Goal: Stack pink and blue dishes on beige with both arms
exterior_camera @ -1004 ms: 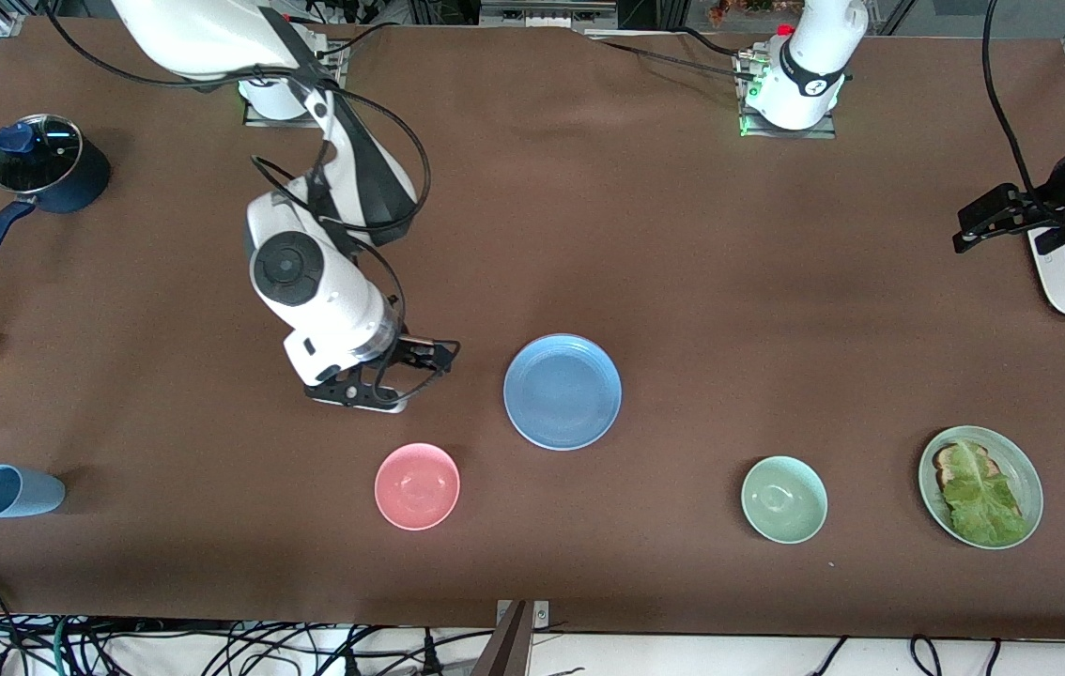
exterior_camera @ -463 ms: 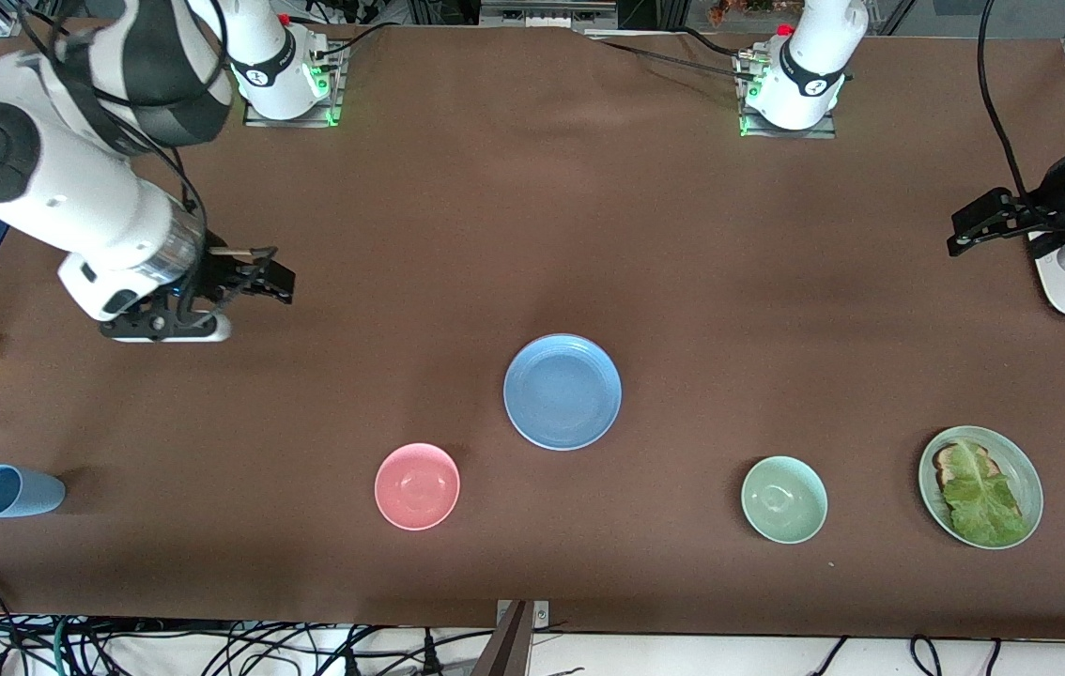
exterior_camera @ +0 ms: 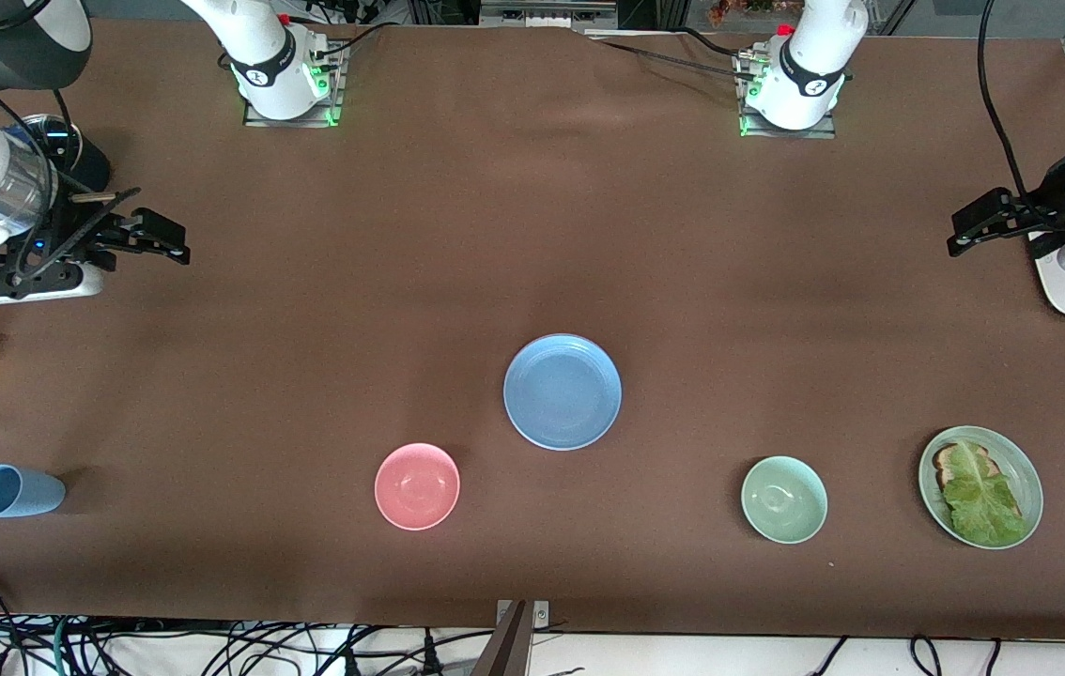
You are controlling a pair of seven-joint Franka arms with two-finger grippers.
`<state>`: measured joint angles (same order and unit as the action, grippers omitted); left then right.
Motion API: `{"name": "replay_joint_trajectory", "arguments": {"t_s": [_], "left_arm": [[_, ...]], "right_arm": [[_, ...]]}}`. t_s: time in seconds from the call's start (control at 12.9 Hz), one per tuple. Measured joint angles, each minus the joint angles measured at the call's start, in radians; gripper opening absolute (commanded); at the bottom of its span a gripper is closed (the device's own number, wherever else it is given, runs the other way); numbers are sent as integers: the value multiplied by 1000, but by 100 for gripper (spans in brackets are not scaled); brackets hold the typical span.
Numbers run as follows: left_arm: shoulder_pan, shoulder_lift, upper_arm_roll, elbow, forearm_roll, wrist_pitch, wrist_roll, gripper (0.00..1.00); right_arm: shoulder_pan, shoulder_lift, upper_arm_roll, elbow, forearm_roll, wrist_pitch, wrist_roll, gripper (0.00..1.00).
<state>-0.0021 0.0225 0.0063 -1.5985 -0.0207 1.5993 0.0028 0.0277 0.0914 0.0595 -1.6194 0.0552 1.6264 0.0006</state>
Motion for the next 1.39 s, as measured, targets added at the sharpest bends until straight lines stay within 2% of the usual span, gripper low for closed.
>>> {"name": "replay_joint_trajectory", "arguments": {"t_s": [0.23, 1.39], "left_arm": [[0, 0, 0, 0, 0, 0, 0, 100], [-2, 1, 0, 0, -1, 0, 0, 100]], "right_arm": [[-1, -2, -7, 1, -47, -15, -10, 100], [2, -2, 4, 41, -48, -24, -10, 100]]}}
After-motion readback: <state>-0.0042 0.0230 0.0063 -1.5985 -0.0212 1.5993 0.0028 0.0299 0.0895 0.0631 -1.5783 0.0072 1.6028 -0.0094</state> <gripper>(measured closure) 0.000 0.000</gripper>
